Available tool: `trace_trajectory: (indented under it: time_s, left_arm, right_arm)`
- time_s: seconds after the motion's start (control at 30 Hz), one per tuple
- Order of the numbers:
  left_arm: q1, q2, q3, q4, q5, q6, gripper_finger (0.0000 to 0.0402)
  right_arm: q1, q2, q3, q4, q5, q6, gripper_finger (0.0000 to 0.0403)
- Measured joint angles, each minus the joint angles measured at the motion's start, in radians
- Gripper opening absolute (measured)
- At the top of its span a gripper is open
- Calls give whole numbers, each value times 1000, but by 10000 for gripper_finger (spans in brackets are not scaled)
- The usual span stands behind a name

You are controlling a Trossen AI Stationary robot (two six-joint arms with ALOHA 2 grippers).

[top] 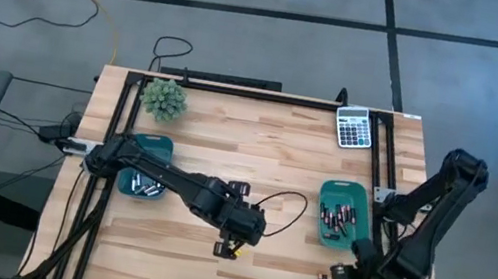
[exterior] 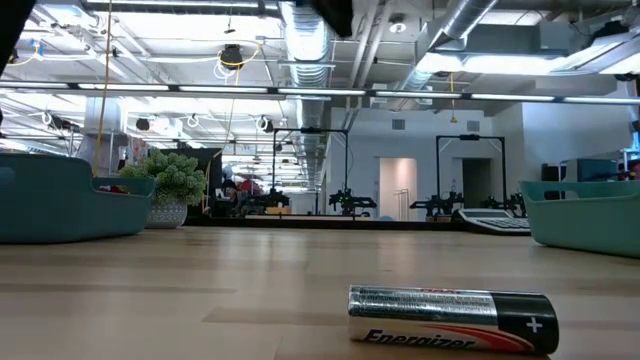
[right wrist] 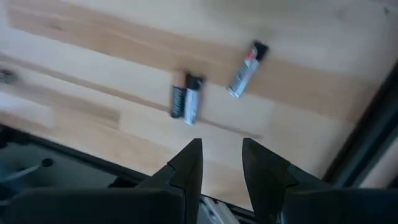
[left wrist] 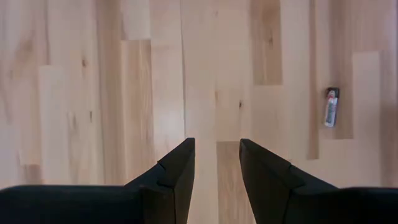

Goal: Sort batteries
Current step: Put the silver battery into the blue bin

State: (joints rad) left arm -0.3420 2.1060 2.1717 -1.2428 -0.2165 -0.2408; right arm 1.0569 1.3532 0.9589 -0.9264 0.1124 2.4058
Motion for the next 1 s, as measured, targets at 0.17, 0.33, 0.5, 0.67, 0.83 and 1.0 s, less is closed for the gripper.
trace_trajectory:
  time_s: [0.17,0.33,0.5,0.67,0.83,1.0]
  left_arm:
    - [12,-128,-272,222,68,0,123]
    - [28,-286,-551,458,133,-81,123]
    - [27,-384,-683,558,159,-170,123]
    - [8,-414,-693,555,157,-236,123]
    - [-16,-434,-694,511,155,-304,123]
    - [-57,-512,-693,440,148,-374,123]
  right_arm:
    - [-39,119,11,-16,-26,-2,129]
    - [-65,206,11,-59,-39,-14,129]
    - [-70,241,-22,-42,-44,-19,129]
    - [-71,271,-89,98,-46,-17,129]
    - [-68,312,-123,187,-50,-17,116]
    - [-50,324,-91,133,-53,-34,39]
